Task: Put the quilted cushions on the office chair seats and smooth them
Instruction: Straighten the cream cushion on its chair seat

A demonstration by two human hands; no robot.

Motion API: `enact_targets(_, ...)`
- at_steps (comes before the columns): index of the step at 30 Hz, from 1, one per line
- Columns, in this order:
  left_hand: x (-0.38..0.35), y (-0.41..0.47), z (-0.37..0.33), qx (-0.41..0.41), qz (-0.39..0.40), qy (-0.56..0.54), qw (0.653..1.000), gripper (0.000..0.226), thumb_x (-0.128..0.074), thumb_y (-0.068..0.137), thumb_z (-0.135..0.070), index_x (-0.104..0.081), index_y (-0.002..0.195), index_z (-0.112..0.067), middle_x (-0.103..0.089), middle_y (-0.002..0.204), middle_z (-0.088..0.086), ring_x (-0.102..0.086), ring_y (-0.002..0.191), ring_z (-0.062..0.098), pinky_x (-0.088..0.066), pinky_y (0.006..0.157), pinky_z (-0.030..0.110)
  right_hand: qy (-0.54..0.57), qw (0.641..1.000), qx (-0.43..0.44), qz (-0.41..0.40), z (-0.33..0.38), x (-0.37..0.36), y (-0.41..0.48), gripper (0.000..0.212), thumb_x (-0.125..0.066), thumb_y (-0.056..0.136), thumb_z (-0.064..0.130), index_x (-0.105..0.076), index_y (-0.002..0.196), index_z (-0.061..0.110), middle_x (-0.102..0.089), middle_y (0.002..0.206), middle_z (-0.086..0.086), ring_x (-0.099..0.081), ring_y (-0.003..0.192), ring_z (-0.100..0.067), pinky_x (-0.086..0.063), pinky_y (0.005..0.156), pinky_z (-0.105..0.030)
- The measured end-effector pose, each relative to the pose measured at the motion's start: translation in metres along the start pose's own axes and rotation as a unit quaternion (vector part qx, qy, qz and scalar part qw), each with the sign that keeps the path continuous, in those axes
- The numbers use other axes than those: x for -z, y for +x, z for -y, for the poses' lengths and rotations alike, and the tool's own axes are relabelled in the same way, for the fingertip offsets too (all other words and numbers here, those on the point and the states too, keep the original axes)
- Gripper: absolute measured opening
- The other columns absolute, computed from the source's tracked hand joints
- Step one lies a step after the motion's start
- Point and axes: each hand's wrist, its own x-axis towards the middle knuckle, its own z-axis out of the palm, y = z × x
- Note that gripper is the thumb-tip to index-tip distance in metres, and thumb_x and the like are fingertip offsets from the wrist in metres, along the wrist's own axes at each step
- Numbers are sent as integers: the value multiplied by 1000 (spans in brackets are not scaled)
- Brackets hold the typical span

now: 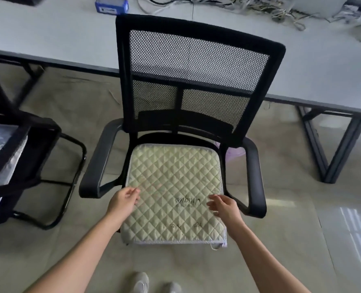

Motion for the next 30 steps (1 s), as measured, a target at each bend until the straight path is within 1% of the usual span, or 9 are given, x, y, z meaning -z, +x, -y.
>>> enact_targets(4,-5,33,30,32,-46,0,998,34,-53,90,-36,-65,107,-8,-70,104,11,-65,98,29,-50,96,46,-33,999,8,-19,-22,-3,42,24,-46,96,20,-61,109,5,-63,88,-7,-58,78,-17,-45,66,-24)
enact_targets(8,-16,51,45,49,-107,-25,993,39,-53,92,-31,-59,116,-1,-63,114,8,-58,112,29,-41,91,31,-69,996,8,-54,-36,-8,75,36,-44,97,24,-55,123,2,-59,108,-10,-56,102,-25,-43,90,-35)
enact_targets(12,-27,74,60,39,-141,-45,988,34,-53,92,-28,-58,117,-6,-59,130,12,-53,123,28,-39,94,32,-116,984,0,-134,-51,-13,105,29,-40,96,22,-60,107,3,-59,94,-13,-56,84,-28,-45,75,-35)
enact_targets(15,-31,90,72,42,-173,-50,983,41,-54,91,-28,-52,127,-9,-53,137,12,-50,127,28,-39,105,38,-136,974,-28,-179,-68,-16,123,25,-40,92,22,-56,97,3,-59,100,-18,-59,95,-37,-42,78,-35)
enact_targets(17,-34,96,76,46,-196,-45,979,40,-55,91,-26,-53,127,-8,-57,133,13,-53,122,31,-42,104,42,-141,969,-55,-194,-80,-17,134,36,-40,92,25,-57,109,-1,-62,110,-23,-59,102,-41,-46,88,-41)
enact_targets(21,-38,105,81,54,-238,-79,967,33,-62,87,-17,-61,118,-6,-63,123,15,-60,114,30,-46,97,38,-138,964,-38,-223,-85,-22,134,27,-41,93,21,-58,82,3,-67,90,-29,-64,84,-45,-53,81,-50)
enact_targets(24,-39,112,82,52,-257,-95,960,26,-67,82,-18,-67,105,-5,-70,108,15,-65,100,30,-50,90,38,-118,960,-34,-253,-84,-23,130,30,-44,93,18,-60,79,-2,-67,85,-28,-63,80,-43,-53,80,-49)
enact_targets(27,-44,116,78,48,-268,-111,956,11,-68,81,-15,-69,89,-7,-69,89,10,-65,88,31,-52,85,40,-90,956,-35,-277,-86,-26,128,30,-48,93,22,-64,95,-3,-64,101,-25,-60,93,-41,-50,87,-44)
enact_targets(30,-46,118,71,50,-287,-170,941,2,-67,81,-11,-66,80,-11,-65,81,8,-61,78,25,-53,89,44,-68,953,-34,-294,-85,-30,126,23,-53,91,28,-62,94,6,-61,110,-21,-57,104,-39,-48,92,-45)
